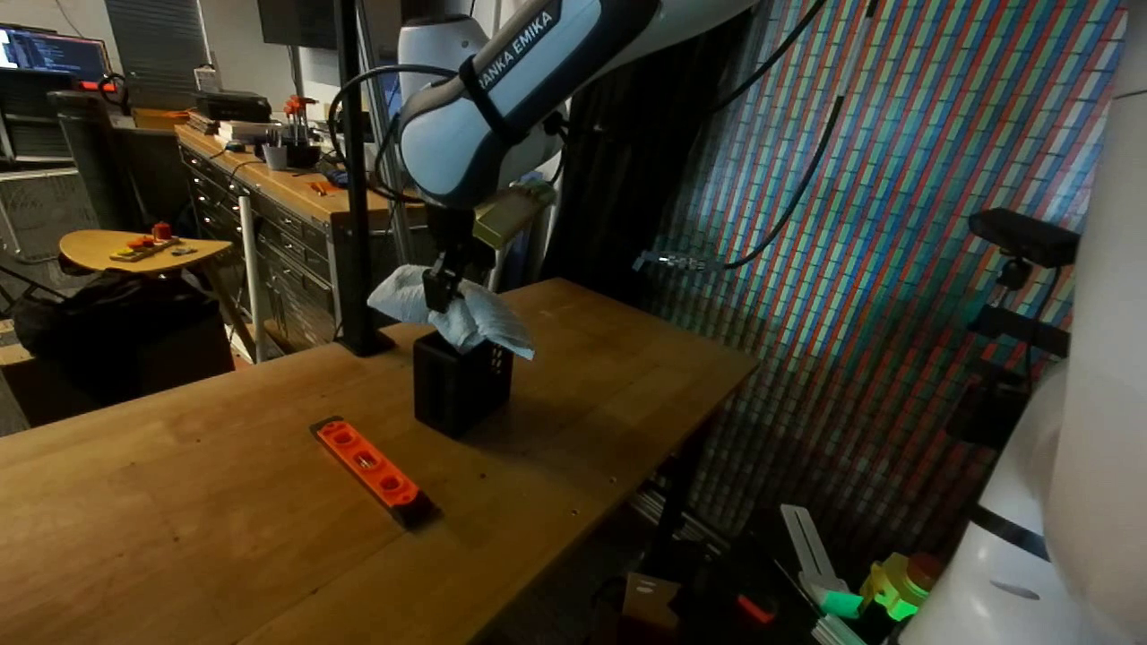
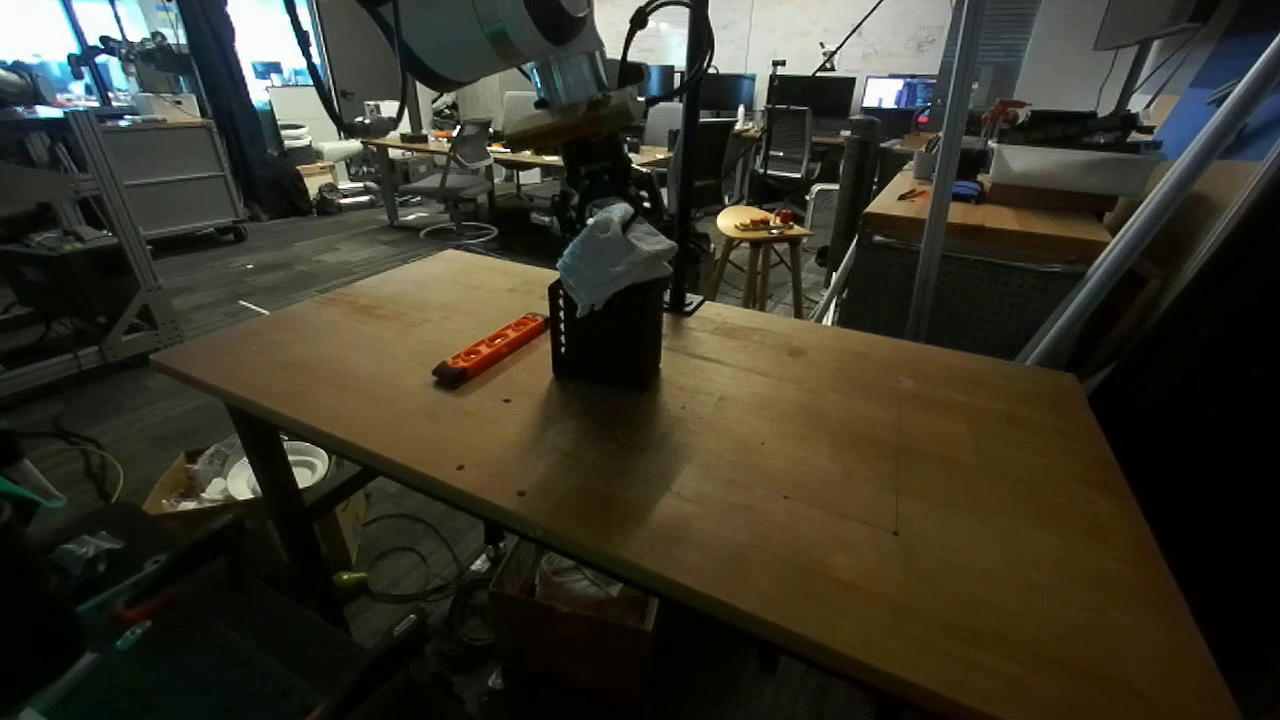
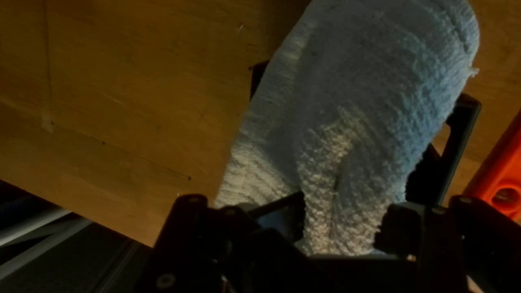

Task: Put the cloth in the box

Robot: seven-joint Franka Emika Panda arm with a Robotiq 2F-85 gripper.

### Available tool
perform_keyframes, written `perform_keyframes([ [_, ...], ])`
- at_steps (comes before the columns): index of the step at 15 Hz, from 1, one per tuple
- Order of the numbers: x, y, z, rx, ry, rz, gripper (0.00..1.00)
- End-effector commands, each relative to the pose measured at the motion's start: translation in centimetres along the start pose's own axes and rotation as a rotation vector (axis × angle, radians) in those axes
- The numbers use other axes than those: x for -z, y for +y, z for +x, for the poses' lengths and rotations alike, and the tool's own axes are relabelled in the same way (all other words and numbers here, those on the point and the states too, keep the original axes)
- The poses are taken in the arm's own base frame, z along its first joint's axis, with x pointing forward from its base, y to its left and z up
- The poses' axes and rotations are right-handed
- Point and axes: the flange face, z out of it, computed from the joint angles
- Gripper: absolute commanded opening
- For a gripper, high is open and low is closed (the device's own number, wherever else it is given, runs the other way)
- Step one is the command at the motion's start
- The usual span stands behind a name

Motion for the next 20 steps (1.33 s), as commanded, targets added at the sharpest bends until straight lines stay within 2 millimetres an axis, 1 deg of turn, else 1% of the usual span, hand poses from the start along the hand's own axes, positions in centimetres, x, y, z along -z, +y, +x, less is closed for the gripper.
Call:
perform_keyframes([
  [1, -2.0, 0.2, -1.1, -0.011, -0.026, 0.026, 0.03],
  [5, -4.9, -0.3, -1.3, -0.023, -0.051, 0.074, 0.03],
  [14, -9.9, -2.0, -0.9, -0.006, -0.084, 0.190, 0.03],
  [17, -10.8, -2.7, -0.9, 0.020, -0.098, 0.223, 0.03],
  [18, -10.9, -2.8, -0.9, 0.025, -0.100, 0.230, 0.03],
  [20, -10.3, -2.5, -0.9, 0.023, -0.103, 0.224, 0.03],
])
